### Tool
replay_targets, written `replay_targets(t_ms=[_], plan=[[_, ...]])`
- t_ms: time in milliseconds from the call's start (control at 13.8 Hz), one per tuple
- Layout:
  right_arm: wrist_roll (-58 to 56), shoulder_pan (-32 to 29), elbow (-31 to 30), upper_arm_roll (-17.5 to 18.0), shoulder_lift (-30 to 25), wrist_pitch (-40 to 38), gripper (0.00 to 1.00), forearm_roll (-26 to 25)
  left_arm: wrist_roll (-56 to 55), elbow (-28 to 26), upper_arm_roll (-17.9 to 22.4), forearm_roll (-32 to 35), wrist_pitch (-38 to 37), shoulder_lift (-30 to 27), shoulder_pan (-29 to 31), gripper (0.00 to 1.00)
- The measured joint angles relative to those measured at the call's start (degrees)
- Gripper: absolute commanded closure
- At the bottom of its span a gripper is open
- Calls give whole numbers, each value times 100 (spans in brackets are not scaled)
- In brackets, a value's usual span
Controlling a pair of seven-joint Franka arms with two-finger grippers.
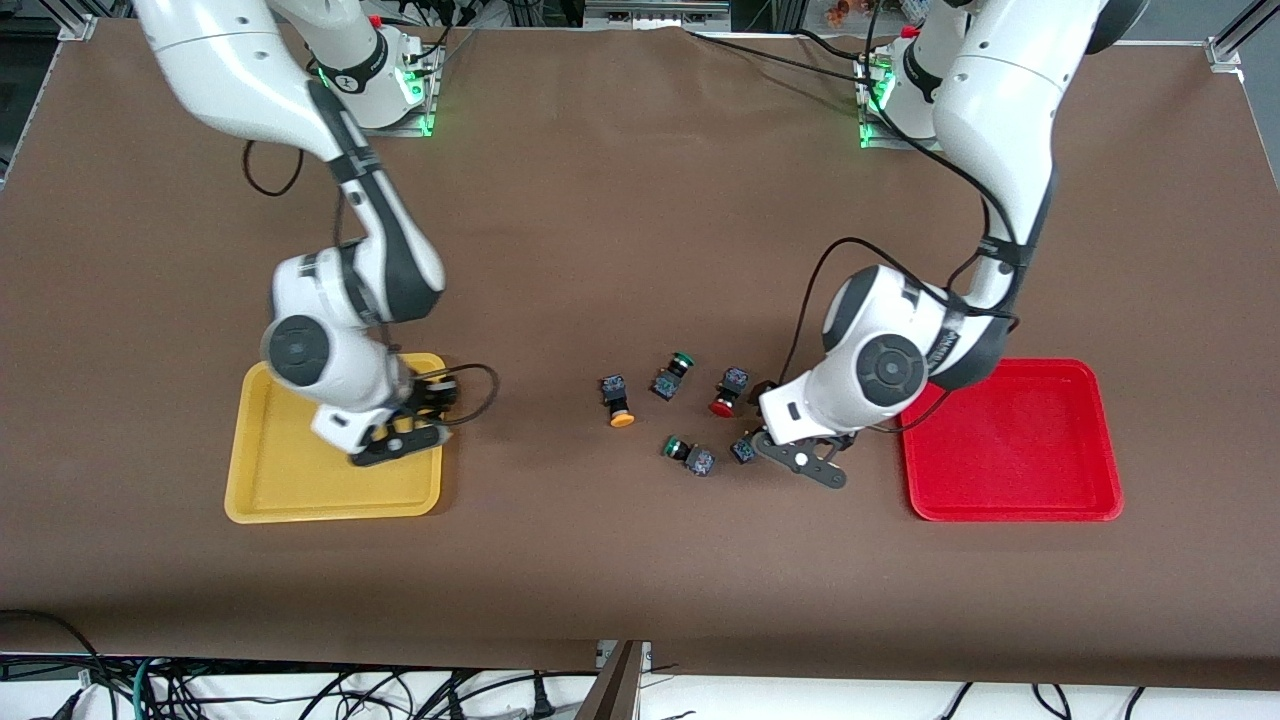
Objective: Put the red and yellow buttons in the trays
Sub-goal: 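Carry the yellow button over the yellow tray while the left gripper reaches a red button, then release the yellow button into the yellow tray while the left gripper grasps the red button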
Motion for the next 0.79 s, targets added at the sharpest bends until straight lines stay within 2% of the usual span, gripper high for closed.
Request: replay_targets(t_ms=[217, 289, 361, 433, 505, 794], plan=[[-961, -409, -57, -277, 134, 66, 100, 5, 8, 1, 4, 291, 375, 153, -131, 0], [-1095, -575, -67, -283, 239, 186, 94, 7, 31, 1, 5, 301, 482, 197, -140, 0], [-1174, -699, -68, -283, 351, 298, 61, 8, 47, 1, 7, 302, 562, 229, -141, 0], [-1206, -760, -68, -282, 440, 374, 12, 9, 63, 2, 12, 308, 650, 259, -141, 0], [-1208, -767, -68, -279, 496, 410, 0, 16, 95, 2, 16, 348, 732, 290, -141, 0], [-1221, -745, 75, -217, 477, 340, 0, 157, 143, 2, 24, 621, 1077, 457, -141, 0]])
